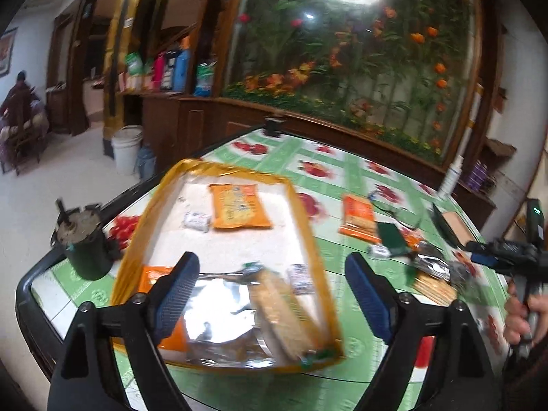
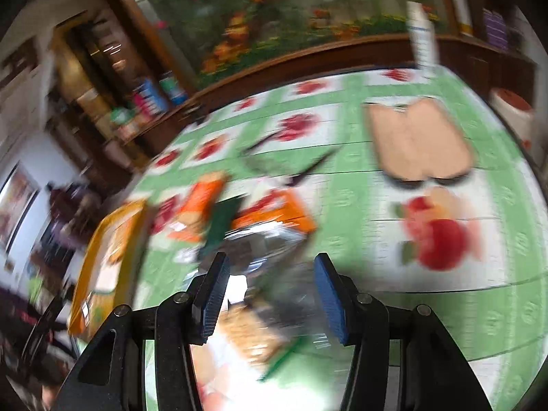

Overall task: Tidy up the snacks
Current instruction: 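Grasp the green-topped cracker packet with the left gripper while the right grasps a clear plastic bag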

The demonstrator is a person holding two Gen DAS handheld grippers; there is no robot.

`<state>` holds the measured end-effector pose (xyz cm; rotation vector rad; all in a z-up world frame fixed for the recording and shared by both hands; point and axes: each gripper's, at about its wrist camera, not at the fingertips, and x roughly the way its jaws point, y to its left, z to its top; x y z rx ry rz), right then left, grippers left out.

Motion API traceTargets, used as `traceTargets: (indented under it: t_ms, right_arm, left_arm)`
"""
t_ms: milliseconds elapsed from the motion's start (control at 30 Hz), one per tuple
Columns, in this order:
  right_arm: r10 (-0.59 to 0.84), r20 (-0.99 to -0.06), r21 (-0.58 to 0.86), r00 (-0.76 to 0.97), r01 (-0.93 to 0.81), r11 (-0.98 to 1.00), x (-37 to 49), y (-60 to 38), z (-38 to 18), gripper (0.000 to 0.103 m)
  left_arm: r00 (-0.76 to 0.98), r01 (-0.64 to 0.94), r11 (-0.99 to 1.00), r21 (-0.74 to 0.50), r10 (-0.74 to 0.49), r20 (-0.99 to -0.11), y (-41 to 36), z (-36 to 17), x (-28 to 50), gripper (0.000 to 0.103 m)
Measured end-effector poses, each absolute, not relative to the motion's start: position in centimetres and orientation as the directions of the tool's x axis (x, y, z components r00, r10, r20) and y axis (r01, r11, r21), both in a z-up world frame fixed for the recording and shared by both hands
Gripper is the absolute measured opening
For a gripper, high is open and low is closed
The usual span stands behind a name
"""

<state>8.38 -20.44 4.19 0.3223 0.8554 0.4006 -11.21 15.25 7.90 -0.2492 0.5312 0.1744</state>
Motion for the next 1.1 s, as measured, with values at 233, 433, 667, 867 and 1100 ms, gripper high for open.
traceTargets:
  t_ms: [233, 433, 667, 867, 1100]
  right_arm:
    - [0.44, -0.751, 0.494, 0.492, -0.023, 0.869, 11.0, -23.7, 0.7, 0.055]
    - [0.583, -0.714, 0.586, 0.388, -0.125, 0.801, 9.3, -20.6, 0.7, 0.066]
    - [0.673, -0.655, 0.648, 0.345, -0.203, 0.734, 7.7, -19.6, 1.8, 0.066]
    - [0.694, -0.622, 0.712, 0.362, -0.105, 0.694, 7.4, -22.0, 1.3, 0.066]
    - [0.724, -0.585, 0.741, 0.365, -0.122, 0.661, 7.6, -22.3, 2.5, 0.066]
  left_arm:
    - [0.834, -0.108, 0.967, -0.232, -0.038, -0.55, 12.0, 7.6, -10.2, 0.088]
    - [0.814, -0.055, 0.976, -0.213, -0.08, -0.575, 9.6, 7.5, -9.3, 0.088]
    - [0.77, 0.038, 0.968, -0.249, -0.187, -0.61, 7.7, 8.3, -6.4, 0.088]
    - [0.644, 0.121, 0.957, -0.265, -0.279, -0.712, 4.8, 7.4, 0.3, 0.088]
    - [0.563, -0.002, 0.98, -0.198, -0.162, -0.81, 3.9, 3.3, -0.1, 0.088]
